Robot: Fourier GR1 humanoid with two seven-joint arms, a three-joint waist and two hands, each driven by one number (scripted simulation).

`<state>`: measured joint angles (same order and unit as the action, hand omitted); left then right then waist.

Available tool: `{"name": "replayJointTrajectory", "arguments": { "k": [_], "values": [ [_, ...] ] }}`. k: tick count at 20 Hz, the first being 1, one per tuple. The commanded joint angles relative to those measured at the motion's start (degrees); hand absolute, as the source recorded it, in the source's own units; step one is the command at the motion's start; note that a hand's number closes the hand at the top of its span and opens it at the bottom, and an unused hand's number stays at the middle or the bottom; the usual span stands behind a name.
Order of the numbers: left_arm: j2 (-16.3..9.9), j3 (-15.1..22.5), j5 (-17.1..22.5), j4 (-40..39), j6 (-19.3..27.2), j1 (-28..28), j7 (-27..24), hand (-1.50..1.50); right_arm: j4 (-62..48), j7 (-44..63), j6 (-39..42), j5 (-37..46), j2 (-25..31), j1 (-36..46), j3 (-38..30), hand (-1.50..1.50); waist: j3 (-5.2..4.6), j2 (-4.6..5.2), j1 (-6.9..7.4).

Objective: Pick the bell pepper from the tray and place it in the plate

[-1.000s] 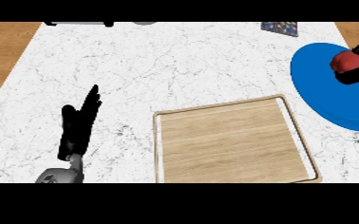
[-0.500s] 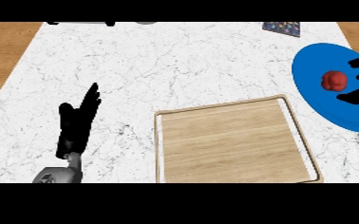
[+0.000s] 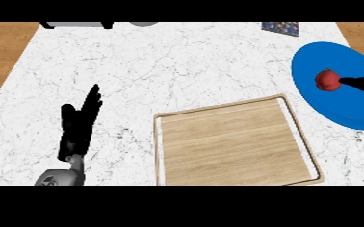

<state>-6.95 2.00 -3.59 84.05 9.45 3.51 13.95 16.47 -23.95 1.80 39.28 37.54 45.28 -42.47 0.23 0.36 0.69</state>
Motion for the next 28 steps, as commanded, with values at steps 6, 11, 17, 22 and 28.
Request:
{"name": "replayJointTrajectory", "arguments": {
  "k": [6, 11, 17, 22, 28],
  "values": [
    [-1.3, -0.7, 0.5, 0.9, -1.7, 1.3, 1.7, 0.0, -3.7, -6.8, 9.5, -10.6, 4.2, -3.3, -7.8, -1.5, -0.03, 0.28, 0.79],
    [1.3, 1.5, -1.7, 0.8, 0.1, -0.8, -0.4, 0.0, -3.7, -12.2, 13.9, -12.7, 4.9, -6.6, -7.2, -1.5, -0.05, 0.22, 0.66],
    [0.8, 1.4, -1.4, 3.8, -1.1, -3.5, -0.3, 0.0, -3.1, -15.4, 10.8, -13.4, 1.7, -7.3, -5.0, -1.5, -0.06, 0.12, 0.88],
    [1.1, -0.6, -0.8, -2.0, -1.3, -1.9, -4.4, 0.0, -3.6, -14.8, 7.6, -13.5, 1.8, -8.0, -3.7, -1.5, -0.08, 0.21, 0.71],
    [-0.1, -1.7, 0.0, -1.1, -2.6, -0.6, -1.9, 0.0, -4.3, -11.9, 3.2, -13.3, 2.7, -8.0, -2.2, -1.5, -0.05, 0.26, 0.87]
  ]
}}
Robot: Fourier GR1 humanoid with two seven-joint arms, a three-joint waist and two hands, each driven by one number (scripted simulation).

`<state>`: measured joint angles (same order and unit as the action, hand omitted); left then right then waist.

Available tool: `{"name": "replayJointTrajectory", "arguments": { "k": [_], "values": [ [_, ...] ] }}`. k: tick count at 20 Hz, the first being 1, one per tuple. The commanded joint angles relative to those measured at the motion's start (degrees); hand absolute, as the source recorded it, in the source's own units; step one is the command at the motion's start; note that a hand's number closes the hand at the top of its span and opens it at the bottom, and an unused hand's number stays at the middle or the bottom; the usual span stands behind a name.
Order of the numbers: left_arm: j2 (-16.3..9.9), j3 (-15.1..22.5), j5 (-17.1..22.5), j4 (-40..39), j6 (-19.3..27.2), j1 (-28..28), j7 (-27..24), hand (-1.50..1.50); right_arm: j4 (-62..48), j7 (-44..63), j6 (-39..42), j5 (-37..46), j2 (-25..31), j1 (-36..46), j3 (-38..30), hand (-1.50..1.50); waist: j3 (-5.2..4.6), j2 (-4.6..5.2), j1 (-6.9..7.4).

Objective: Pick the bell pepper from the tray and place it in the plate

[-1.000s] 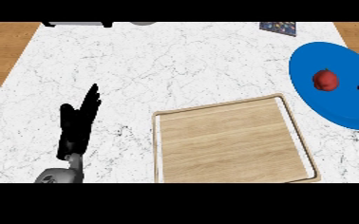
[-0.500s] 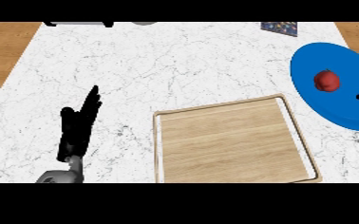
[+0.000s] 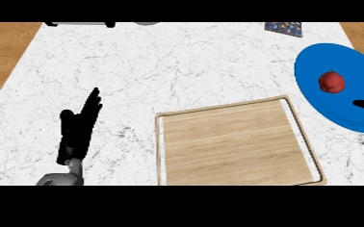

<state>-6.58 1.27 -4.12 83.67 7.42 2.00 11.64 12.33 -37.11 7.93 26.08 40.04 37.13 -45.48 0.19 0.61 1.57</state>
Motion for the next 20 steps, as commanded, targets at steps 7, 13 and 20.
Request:
{"name": "replayJointTrajectory", "arguments": {
  "k": [7, 13, 20],
  "values": [
    [0.8, 0.1, -0.7, -0.6, 0.3, 3.5, 2.3, 0.0, -1.8, 1.0, -1.7, -0.7, 3.3, -1.9, 1.0, -1.5, 0.06, 0.2, 0.06],
    [1.4, -0.3, -1.1, -2.5, 0.9, 3.1, 0.8, 0.0, -2.2, -1.2, -3.0, -1.1, 3.2, -3.7, 1.5, -1.5, 0.12, 0.33, 0.33],
    [0.3, -1.3, -0.4, -1.0, -0.1, 1.7, -0.4, 0.0, -2.8, -1.6, -3.6, -3.0, 5.3, -6.4, 0.3, -1.5, 0.14, 0.26, 0.35]
  ]
}}
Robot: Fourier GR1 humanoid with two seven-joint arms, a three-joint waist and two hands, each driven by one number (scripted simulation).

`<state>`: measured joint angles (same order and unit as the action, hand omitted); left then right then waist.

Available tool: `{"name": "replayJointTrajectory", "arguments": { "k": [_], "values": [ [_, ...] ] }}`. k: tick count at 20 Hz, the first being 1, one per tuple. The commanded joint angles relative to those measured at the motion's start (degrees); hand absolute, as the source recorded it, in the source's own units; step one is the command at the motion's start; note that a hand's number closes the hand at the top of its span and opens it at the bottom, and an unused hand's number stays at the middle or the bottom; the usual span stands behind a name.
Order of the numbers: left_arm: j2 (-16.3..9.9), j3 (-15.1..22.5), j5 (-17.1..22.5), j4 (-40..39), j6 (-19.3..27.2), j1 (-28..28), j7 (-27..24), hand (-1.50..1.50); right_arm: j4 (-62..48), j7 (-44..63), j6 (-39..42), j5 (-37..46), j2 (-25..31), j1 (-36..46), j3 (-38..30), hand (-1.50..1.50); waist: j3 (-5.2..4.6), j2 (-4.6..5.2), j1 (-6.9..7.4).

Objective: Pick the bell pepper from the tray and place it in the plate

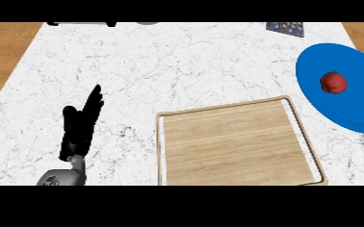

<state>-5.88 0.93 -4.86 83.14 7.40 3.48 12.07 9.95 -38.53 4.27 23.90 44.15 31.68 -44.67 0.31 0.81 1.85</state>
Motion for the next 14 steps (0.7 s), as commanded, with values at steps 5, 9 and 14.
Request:
{"name": "replayJointTrajectory", "arguments": {
  "k": [5, 9, 14],
  "values": [
    [-0.5, -0.7, 0.4, 0.4, -0.6, -0.9, -0.2, 0.0, -0.7, -4.6, 0.3, -2.7, 1.1, -5.4, -2.1, -1.5, 0.08, 0.03, -0.18],
    [1.0, 0.2, 0.0, -1.8, -0.5, -0.3, -1.9, 0.0, -0.3, -2.6, -1.2, -3.1, 1.8, -3.3, -2.1, -1.5, 0.06, 0.11, -0.07],
    [0.6, 0.7, -0.1, 1.5, -0.7, -1.5, 0.5, 0.0, -0.9, -0.6, -3.7, -3.9, 3.0, -4.5, -3.0, -1.5, 0.13, 0.09, 0.31]
  ]
}}
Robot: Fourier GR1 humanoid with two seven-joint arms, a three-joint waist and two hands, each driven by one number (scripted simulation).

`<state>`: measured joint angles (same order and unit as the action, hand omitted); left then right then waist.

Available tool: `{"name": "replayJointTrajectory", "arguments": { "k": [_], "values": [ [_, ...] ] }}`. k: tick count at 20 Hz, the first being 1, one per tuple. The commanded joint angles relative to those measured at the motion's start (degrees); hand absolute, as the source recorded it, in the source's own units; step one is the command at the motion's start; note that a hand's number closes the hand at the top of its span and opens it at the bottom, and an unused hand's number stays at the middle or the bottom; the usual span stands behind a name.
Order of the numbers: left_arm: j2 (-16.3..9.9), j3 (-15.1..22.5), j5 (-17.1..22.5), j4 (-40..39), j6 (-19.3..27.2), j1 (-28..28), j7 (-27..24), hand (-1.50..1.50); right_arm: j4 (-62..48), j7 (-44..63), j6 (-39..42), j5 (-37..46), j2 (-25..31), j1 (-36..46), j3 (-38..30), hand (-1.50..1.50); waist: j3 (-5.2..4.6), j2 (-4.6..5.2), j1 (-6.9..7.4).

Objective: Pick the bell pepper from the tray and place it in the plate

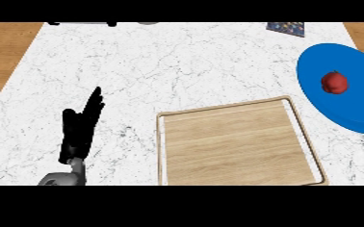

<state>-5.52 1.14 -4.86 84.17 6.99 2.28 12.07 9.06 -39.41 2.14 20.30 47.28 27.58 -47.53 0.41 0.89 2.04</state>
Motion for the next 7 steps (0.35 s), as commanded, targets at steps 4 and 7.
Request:
{"name": "replayJointTrajectory", "arguments": {
  "k": [4, 7],
  "values": [
    [0.7, 1.0, -1.5, 1.3, 1.4, 3.1, 3.8, 0.0, -0.1, -1.7, -2.4, -0.3, -0.7, -2.5, -0.1, -1.5, 0.17, 0.19, -0.02],
    [0.2, -0.3, 0.7, 0.5, -0.5, -0.4, 0.0, 0.0, -0.1, -1.5, -3.3, -0.2, 0.2, -3.6, 0.0, -1.5, 0.1, 0.13, 0.16]
  ]
}}
